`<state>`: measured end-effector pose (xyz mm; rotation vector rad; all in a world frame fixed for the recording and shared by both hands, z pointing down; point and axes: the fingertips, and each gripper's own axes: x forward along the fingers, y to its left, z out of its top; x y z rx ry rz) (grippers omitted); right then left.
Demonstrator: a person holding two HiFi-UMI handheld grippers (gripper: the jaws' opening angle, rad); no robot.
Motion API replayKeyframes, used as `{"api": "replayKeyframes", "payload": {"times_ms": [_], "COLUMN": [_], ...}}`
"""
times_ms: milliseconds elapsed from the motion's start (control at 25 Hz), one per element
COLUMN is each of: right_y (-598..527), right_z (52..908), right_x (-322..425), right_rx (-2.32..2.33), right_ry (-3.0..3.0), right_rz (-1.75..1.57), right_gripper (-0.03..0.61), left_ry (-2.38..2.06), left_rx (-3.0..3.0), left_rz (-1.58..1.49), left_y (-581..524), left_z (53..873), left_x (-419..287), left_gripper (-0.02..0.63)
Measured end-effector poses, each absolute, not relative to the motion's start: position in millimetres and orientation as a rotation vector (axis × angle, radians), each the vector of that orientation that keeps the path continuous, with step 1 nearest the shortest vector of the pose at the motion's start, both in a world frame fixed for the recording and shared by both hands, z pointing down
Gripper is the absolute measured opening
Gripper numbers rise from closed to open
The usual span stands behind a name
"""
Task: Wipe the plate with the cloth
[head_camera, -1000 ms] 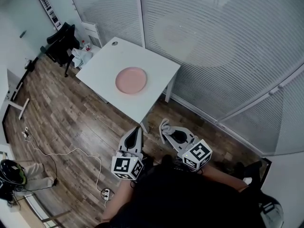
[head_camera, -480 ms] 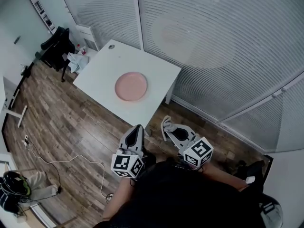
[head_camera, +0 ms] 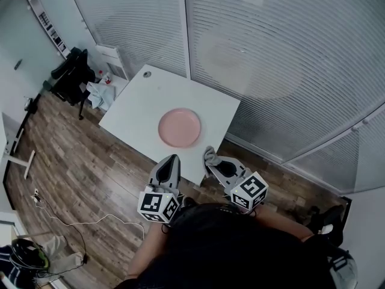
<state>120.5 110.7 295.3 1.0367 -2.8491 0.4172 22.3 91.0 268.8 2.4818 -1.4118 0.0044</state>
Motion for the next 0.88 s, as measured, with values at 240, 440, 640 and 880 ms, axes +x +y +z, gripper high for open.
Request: {"api": "replayKeyframes", "payload": {"times_ms": [240,440,640,880], "right_y": [90.3,80.2,59.5,30.9], "right_z": [291.2,295.6,302.0,302.7], "right_x": [76.7,58.2,51.1,49.6], "right_rx": [1.047,1.023,1.000,0.933], "right_ry": [-2.843,-2.830,-2.828,-2.855], "right_rz": [0.417,0.441,0.470,0.450], "right_gripper": [0.040,0.040,0.040,0.040], "left_ry": [-1.381,-1.368,-1.384,-1.399], "left_rx": [2.486,2.456,2.434,2.399], "left_rz": [0.014,0.019,0.028,0.034], "left_y": [69.4,59.8,40.5,20.3], "left_z": [267.3,276.0,281.9,289.4], "left_x": [-16.4,-32.8,-41.8,-40.0], "left_gripper": [0.017,0.017,0.017,0.017]}}
